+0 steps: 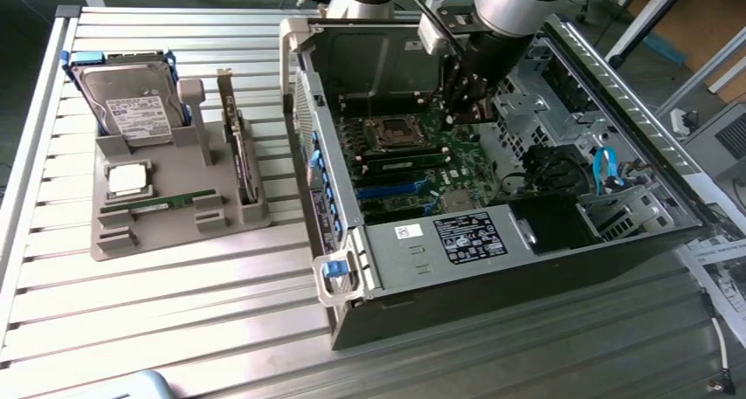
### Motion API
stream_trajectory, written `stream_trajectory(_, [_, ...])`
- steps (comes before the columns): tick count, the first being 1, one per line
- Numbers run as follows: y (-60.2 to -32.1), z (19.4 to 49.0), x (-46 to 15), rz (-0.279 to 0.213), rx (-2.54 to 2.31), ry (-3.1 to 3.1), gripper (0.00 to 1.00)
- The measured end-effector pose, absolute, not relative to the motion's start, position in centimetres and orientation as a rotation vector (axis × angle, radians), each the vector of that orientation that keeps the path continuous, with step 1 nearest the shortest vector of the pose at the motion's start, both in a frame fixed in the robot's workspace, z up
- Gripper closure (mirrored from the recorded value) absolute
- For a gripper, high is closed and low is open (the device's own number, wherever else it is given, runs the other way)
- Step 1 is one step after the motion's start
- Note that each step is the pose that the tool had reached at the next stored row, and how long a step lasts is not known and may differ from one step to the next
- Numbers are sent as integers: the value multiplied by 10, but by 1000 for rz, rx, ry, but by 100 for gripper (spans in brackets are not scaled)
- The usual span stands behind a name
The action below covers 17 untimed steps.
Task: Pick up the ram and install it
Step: 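Press down the ram until it locks into place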
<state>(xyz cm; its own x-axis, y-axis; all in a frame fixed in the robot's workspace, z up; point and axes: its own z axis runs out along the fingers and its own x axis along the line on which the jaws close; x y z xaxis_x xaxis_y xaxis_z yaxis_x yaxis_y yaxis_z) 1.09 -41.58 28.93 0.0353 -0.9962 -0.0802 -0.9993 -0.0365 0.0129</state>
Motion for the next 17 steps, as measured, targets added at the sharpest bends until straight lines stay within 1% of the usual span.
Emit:
stream_trajectory(8, [-416,298,25,116,-2221,2142,89])
stream_trajectory(13, [-416,298,25,114,-2215,2150,89])
stream_trajectory(17, [-416,298,25,106,-2110,2251,89])
